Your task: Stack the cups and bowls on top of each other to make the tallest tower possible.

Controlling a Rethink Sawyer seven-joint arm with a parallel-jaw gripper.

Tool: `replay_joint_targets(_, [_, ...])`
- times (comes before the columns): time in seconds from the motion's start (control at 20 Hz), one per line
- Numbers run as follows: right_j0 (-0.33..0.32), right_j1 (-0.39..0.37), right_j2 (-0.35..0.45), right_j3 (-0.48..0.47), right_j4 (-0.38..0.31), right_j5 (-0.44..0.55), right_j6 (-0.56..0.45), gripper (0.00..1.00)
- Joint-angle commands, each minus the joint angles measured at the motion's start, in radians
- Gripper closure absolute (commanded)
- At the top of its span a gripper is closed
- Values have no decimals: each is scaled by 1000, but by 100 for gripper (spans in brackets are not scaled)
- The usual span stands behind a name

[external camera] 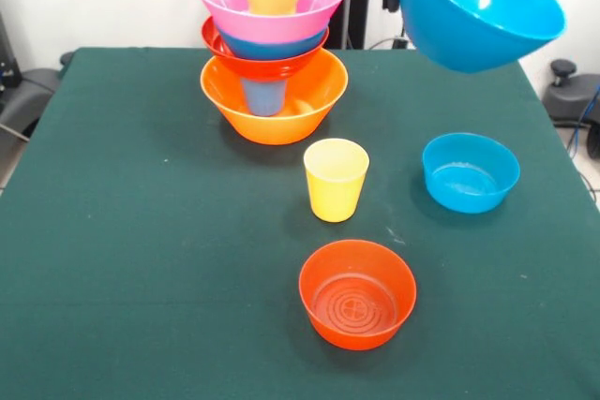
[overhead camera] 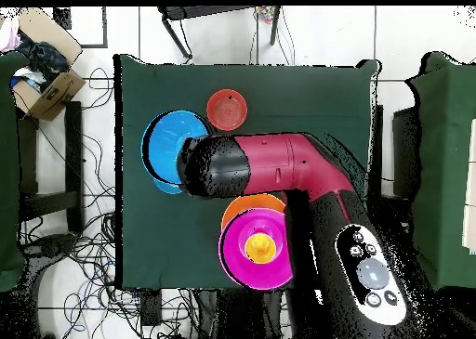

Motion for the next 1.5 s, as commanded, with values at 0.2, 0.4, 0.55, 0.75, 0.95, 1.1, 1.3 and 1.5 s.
replay_joint_targets(0.2, [-105,-18,233,120,16,80,-310,100])
replay_joint_targets(0.4, [-183,-2,330,150,6,26,-334,100])
replay_joint_targets(0.55, [-252,17,410,194,-30,-51,-352,100])
replay_joint_targets(0.75, [-337,38,496,230,-54,-55,-371,100])
replay_joint_targets(0.95, [-395,77,559,227,-84,-30,-395,100])
replay_joint_targets(1.1, [-428,96,600,218,-94,13,-408,100])
replay_joint_targets(1.3, [-462,117,633,208,-114,54,-423,100])
replay_joint_targets(1.5, [-495,136,662,205,-127,78,-435,100])
